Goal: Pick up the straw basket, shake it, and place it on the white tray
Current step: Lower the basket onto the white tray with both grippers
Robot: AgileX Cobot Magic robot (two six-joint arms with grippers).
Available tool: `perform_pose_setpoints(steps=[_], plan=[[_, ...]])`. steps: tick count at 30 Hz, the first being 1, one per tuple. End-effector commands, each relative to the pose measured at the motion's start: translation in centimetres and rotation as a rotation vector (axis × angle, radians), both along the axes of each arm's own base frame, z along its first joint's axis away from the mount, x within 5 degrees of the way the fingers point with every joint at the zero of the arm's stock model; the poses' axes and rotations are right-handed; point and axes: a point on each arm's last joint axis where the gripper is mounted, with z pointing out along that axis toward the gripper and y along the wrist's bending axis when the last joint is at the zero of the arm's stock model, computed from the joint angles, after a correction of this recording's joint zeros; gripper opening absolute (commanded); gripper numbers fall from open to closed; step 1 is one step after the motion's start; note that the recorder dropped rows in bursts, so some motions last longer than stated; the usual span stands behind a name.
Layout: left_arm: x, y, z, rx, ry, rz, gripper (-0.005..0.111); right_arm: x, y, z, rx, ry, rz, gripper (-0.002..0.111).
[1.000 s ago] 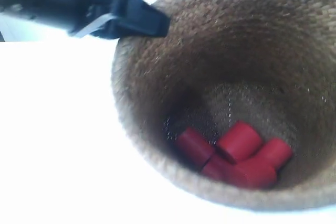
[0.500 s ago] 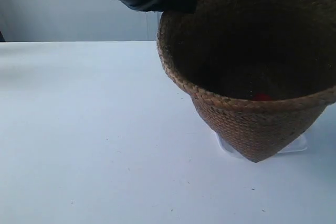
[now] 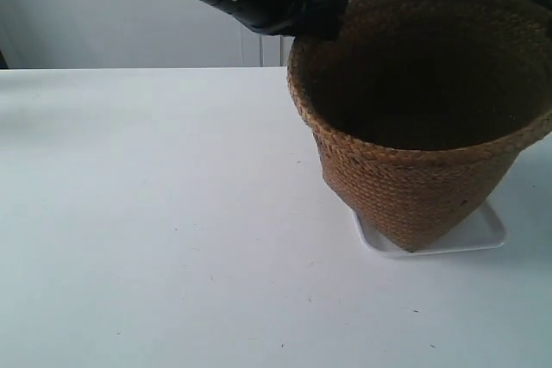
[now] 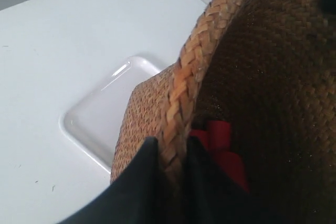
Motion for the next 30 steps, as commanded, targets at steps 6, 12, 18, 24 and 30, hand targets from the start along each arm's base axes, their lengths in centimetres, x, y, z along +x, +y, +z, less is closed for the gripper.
perform_pose_setpoints(steps=[6, 12, 18, 24, 30], plan=[[1.68, 0.43, -1.09, 0.031, -0.028, 0.021, 0.000, 0.18, -3.11, 0.27, -0.138, -0.001, -0.083, 0.000], [1.64, 0.36, -1.03, 0.018, -0.019, 0.021, 0.000, 0.35, -3.03, 0.36, -0.132, -0.021, -0.076, 0.001], [1.56, 0.16, -0.79, -0.007, -0.039, -0.004, 0.000, 0.47, -2.98, 0.48, -0.132, -0.039, -0.070, 0.028], [1.29, -0.22, -0.37, -0.061, -0.049, -0.046, 0.001, 0.52, -2.89, 0.49, -0.121, -0.046, -0.065, 0.073], [0.94, -0.29, -0.52, -0.056, -0.019, -0.077, 0.034, 0.65, -2.68, 0.59, -0.105, -0.065, -0.058, 0.077]])
